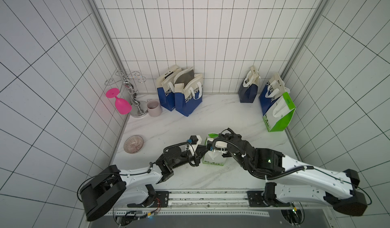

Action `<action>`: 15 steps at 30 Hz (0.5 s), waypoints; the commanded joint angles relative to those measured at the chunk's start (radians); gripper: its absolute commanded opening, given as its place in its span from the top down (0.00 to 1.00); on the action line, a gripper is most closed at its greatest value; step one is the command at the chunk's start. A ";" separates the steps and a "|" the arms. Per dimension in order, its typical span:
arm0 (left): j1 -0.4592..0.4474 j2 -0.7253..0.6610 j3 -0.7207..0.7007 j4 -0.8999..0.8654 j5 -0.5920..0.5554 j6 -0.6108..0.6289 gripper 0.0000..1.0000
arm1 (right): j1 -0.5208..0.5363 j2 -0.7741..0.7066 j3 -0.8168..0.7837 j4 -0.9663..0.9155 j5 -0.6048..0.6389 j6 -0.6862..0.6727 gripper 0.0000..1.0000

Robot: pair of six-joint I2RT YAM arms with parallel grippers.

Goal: Open the takeout bag
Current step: Open the takeout bag at the center of the board.

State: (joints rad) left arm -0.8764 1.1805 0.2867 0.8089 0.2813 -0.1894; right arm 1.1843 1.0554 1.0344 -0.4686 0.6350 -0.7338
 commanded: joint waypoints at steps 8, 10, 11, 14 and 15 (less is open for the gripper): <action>-0.006 0.003 0.013 -0.008 0.002 0.017 1.00 | -0.120 0.094 0.336 -0.259 -0.141 0.091 1.00; -0.006 0.004 0.013 -0.009 0.002 0.016 1.00 | -0.125 0.119 0.372 -0.306 -0.151 0.092 1.00; -0.006 0.003 0.013 -0.010 0.002 0.017 1.00 | -0.127 0.129 0.387 -0.316 -0.154 0.093 1.00; -0.006 0.003 0.014 -0.010 0.002 0.017 1.00 | -0.144 0.149 0.440 -0.352 -0.184 0.099 1.00; -0.006 0.004 0.014 -0.010 0.004 0.017 1.00 | -0.153 0.157 0.466 -0.373 -0.209 0.105 1.00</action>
State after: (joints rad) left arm -0.8772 1.1805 0.2886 0.8124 0.2810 -0.1829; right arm 1.0554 1.2125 1.3220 -0.7784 0.4519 -0.6544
